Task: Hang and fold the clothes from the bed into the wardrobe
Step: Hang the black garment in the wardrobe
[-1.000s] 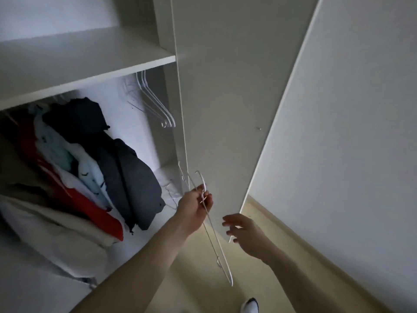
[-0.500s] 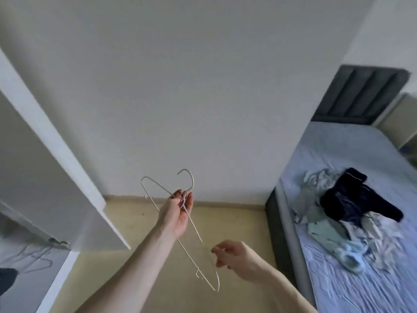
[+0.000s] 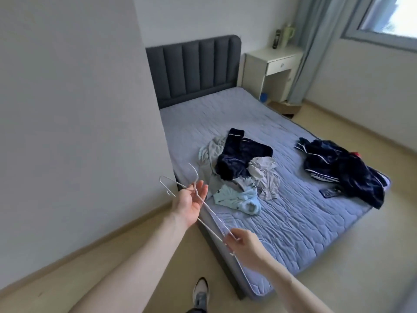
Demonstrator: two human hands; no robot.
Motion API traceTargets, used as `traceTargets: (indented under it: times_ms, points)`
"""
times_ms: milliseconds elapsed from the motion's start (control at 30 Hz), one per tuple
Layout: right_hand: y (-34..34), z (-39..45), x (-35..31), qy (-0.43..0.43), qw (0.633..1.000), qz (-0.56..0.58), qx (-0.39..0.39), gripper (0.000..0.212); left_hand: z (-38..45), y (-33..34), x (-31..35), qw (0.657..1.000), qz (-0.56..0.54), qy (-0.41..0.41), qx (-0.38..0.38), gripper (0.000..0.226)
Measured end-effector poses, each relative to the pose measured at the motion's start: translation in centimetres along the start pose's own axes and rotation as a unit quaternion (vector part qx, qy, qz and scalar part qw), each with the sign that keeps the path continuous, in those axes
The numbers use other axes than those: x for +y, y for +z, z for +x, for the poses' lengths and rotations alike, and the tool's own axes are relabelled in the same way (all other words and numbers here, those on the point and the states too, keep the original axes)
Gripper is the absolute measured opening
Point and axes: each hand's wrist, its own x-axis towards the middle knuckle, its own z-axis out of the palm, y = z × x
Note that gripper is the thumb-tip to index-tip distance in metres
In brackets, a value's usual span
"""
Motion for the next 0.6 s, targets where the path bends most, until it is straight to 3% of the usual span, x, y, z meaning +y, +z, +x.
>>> traceTargets:
  times_ms: [133,200,367,500,533,600]
  points:
    - [-5.4,2.5,3.4,0.023,0.999,0.021,0.030,0.032,5.5,4.1,-4.2,0.992,0.109,-0.060,-0.022,0.021]
    - [-8.2,5.1,4.7,0.033,0.995,0.031,0.083,0.032,9.0,5.8,-5.8,0.979,0.189,-0.074,-0.031,0.021]
    - [-14.0,13.0,7.2,0.086,0.980,0.052,0.174,0.033,18.8,7.3,-7.3,0.913,0.396,-0.099,0.001,0.018]
    - [-18.1,18.9,10.3,0.115,0.971,0.050,0.201,0.035,27.6,8.2,-8.0,0.798,0.595,-0.095,0.006,0.012]
    - [-19.1,20.1,11.3,0.125,0.969,0.048,0.207,0.034,29.6,8.4,-8.2,0.750,0.656,-0.085,0.006,0.013]
    - [-20.8,21.8,13.0,0.140,0.963,0.050,0.224,0.033,32.8,8.9,-8.2,0.611,0.789,-0.064,-0.014,0.017]
